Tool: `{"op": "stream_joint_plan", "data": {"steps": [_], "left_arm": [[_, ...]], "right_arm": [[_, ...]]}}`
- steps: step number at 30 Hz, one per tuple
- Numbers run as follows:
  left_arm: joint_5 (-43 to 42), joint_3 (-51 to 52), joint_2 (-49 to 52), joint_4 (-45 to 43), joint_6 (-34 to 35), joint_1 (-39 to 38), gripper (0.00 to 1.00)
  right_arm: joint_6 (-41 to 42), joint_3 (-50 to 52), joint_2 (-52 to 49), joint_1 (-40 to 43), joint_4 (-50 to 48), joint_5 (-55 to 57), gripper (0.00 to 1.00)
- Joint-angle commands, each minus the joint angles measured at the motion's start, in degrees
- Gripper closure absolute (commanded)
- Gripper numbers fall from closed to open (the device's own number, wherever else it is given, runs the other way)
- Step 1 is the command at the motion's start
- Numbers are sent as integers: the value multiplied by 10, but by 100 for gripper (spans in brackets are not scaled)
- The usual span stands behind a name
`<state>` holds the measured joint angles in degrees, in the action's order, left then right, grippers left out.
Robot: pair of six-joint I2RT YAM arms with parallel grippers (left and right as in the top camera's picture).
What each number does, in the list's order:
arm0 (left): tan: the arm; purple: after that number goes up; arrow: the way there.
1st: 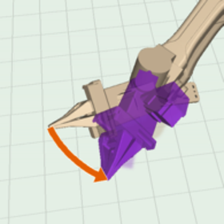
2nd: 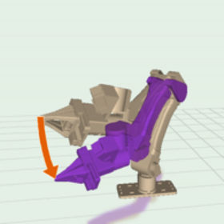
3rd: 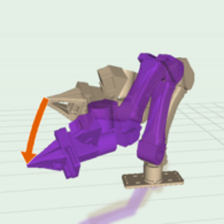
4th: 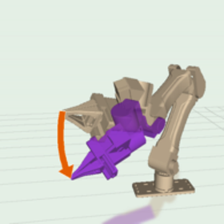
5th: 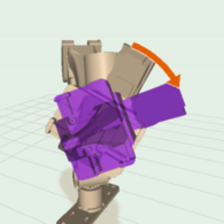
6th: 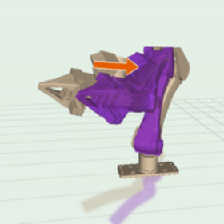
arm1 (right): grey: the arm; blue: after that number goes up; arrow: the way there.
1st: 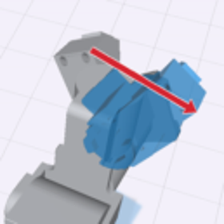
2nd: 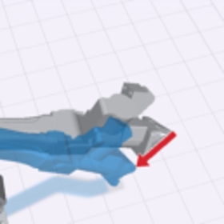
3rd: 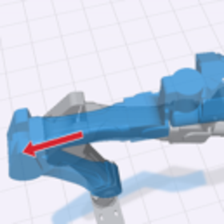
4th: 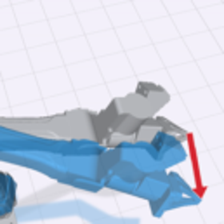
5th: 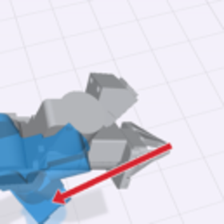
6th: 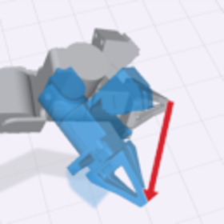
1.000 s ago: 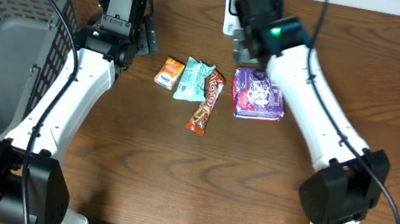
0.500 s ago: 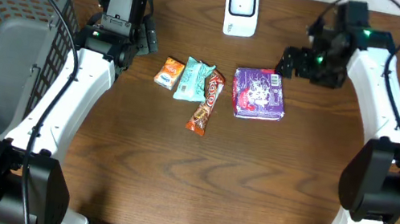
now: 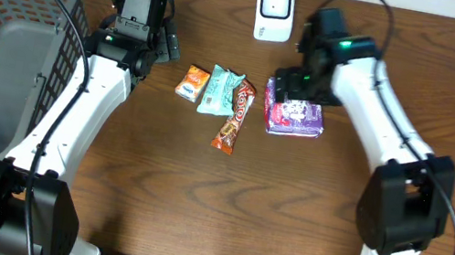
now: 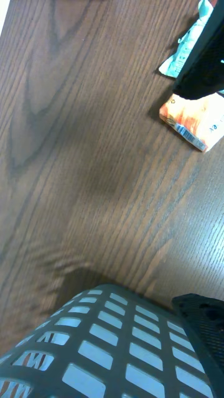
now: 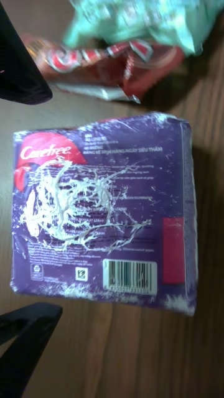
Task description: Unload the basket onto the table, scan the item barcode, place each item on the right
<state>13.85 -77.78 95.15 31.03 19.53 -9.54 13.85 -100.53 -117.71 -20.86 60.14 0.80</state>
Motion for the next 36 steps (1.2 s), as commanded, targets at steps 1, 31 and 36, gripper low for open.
{"op": "stream_joint_plan", "data": {"steps": [1,31,36], "left_arm": [[3,0,1,0,5,3,1],[3,0,1,0,5,3,1],[3,0,1,0,5,3,1]], "right_arm": [[83,-12,11,-55,-4,204,4],[118,66,-146,-170,-100,384,64],[118,43,-125,-168,-81,351,93]]}}
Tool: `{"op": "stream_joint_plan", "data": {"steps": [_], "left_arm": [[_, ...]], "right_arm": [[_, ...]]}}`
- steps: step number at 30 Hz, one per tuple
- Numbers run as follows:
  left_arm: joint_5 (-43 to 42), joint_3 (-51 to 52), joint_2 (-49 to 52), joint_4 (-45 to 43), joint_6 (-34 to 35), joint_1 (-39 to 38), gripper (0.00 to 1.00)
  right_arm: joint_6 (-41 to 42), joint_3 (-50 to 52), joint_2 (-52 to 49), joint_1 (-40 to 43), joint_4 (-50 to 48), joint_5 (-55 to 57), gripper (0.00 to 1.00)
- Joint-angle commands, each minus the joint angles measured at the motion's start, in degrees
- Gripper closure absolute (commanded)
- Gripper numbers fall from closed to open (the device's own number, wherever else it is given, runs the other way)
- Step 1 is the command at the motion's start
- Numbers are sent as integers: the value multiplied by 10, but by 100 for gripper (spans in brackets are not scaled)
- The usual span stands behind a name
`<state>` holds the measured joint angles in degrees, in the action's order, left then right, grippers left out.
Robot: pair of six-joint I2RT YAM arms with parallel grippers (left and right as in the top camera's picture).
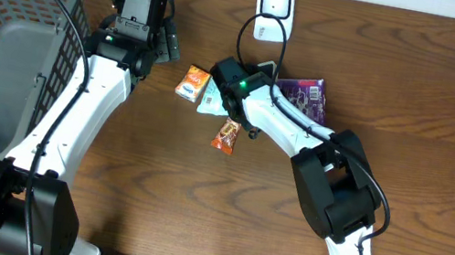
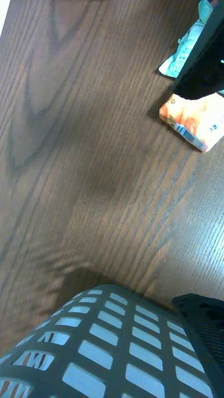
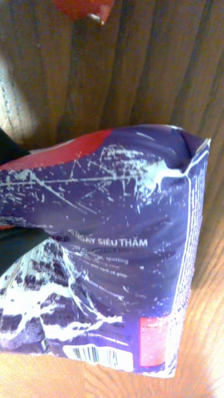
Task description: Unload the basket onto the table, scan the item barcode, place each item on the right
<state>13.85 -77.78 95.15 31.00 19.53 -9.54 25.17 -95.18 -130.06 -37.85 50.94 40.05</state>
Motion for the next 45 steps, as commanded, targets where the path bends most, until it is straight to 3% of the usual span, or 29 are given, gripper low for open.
{"op": "stream_joint_plan", "data": {"steps": [1,8,14,21,25,31,35,41,45], "left_arm": [[3,0,1,0,5,3,1],[3,0,1,0,5,3,1],[3,0,1,0,5,3,1],[3,0,1,0,5,3,1],[3,0,1,0,5,3,1],[3,0,1,0,5,3,1],[3,0,1,0,5,3,1],[3,0,1,0,5,3,1],[3,0,1,0,5,3,1]], "right_arm": [[5,-18,6,5,17,-53,99],[-43,-68,93,66,28,-210,99],[-107,-68,147,165,2,-501,99],[-204,-60,128,275,10,-915,99],[-207,-43,103,311,10,-1020,99],[-205,16,67,342,-10,-1054,99],[-202,52,63,373,-48,-968,98],[-174,44,70,395,6,-746,66],[-218,-5,77,393,81,-714,29]]}}
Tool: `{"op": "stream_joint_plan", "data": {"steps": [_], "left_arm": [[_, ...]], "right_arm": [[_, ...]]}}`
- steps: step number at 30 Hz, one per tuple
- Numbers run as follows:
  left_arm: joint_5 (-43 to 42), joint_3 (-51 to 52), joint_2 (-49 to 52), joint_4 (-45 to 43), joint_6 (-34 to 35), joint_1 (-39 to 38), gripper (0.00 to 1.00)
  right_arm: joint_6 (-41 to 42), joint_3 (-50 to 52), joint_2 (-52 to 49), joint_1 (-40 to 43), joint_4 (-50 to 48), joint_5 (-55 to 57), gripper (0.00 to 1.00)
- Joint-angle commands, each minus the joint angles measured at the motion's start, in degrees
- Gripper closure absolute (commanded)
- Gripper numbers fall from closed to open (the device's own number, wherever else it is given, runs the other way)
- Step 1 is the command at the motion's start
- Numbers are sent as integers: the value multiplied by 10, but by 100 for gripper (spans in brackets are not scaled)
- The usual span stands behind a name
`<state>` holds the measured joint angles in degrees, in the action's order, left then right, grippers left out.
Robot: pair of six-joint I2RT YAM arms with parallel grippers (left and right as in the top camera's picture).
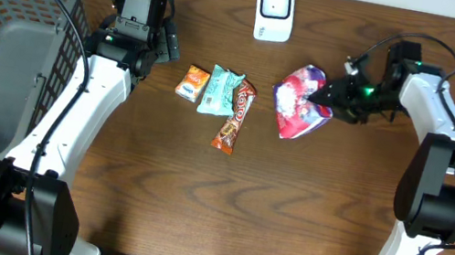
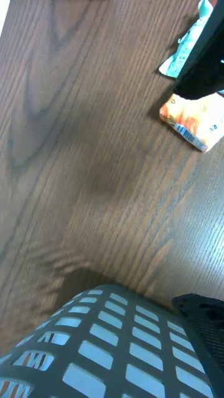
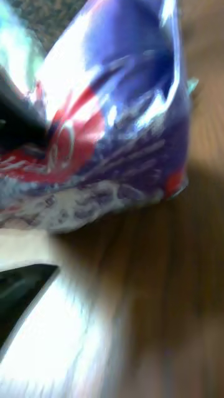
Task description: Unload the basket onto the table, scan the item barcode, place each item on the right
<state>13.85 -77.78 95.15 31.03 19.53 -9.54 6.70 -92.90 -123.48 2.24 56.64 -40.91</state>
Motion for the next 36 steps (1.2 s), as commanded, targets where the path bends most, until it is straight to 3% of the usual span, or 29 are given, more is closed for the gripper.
{"op": "stream_joint_plan", "data": {"steps": [1,9,13,27,36], "left_arm": [[3,0,1,0,5,3,1],[3,0,1,0,5,3,1],[3,0,1,0,5,3,1],[3,0,1,0,5,3,1],[3,0,1,0,5,3,1]], "right_arm": [[-43,-42,12,-8,42,96,25],[-77,-98,12,-9,93,112,4],[-76,-98,12,-8,101,165,3],[-104,-78,12,-8,106,155,1],[-115,10,12,5,-6,133,2]]}}
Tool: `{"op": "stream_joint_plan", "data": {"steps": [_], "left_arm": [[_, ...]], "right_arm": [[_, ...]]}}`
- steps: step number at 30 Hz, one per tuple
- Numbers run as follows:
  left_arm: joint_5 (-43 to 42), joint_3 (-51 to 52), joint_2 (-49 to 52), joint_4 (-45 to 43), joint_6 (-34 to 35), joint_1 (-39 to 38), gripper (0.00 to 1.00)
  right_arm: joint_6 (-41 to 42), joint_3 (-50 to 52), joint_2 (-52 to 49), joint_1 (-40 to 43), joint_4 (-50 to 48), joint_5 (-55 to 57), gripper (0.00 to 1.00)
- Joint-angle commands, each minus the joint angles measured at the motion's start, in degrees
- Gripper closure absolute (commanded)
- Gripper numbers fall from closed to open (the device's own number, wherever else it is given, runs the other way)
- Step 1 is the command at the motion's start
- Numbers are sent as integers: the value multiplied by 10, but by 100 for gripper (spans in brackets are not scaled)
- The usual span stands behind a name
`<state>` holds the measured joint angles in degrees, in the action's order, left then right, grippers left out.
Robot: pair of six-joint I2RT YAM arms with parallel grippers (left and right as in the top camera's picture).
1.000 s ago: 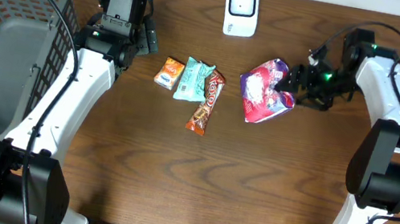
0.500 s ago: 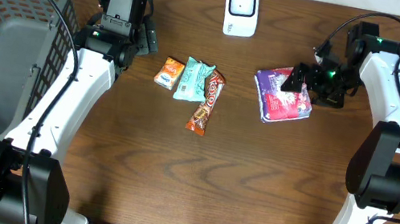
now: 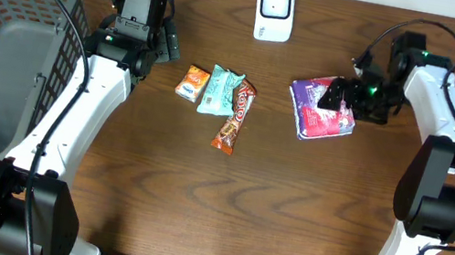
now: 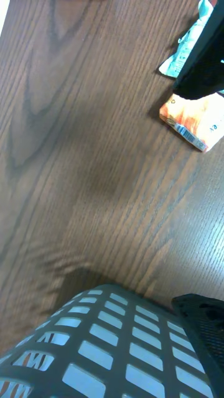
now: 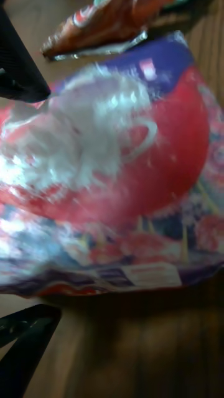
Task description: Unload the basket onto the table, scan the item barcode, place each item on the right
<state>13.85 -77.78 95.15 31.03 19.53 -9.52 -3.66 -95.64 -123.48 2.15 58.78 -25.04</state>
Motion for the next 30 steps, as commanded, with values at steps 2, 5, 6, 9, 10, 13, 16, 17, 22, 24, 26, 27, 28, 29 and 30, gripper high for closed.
{"op": "stream_joint_plan", "data": {"steps": [2,5,6,9,10,13,16,17,22,24,26,27,28,29,30], "left_arm": [[3,0,1,0,5,2,1],[3,0,1,0,5,2,1],[3,0,1,0,5,2,1],[3,0,1,0,5,2,1],[3,0,1,0,5,2,1],[3,0,1,0,5,2,1],[3,0,1,0,5,2,1],[3,0,1,0,5,2,1],[3,0,1,0,5,2,1],[3,0,1,0,5,2,1],[3,0,1,0,5,2,1],[3,0,1,0,5,2,1],[3,0,1,0,5,2,1],[3,0,1,0,5,2,1],[3,0,1,0,5,2,1]], "right_arm": [[-12,70,12,7,-63,-72,16],[-11,113,12,3,-108,-127,40],[-11,128,12,0,-124,-140,41],[25,161,12,-12,-165,-159,53],[43,169,12,-17,-177,-158,64],[83,174,12,-37,-199,-158,91],[124,161,12,-55,-214,-158,99],[133,151,12,-60,-213,-158,99],[192,80,26,-68,-212,-158,99],[224,47,32,-68,-226,-158,99],[267,17,34,-68,-257,-158,99],[295,7,34,-70,-279,-158,99],[340,-2,34,-72,-328,-155,99],[366,-2,34,-75,-366,-150,99],[391,-2,34,-78,-401,-136,99]]}}
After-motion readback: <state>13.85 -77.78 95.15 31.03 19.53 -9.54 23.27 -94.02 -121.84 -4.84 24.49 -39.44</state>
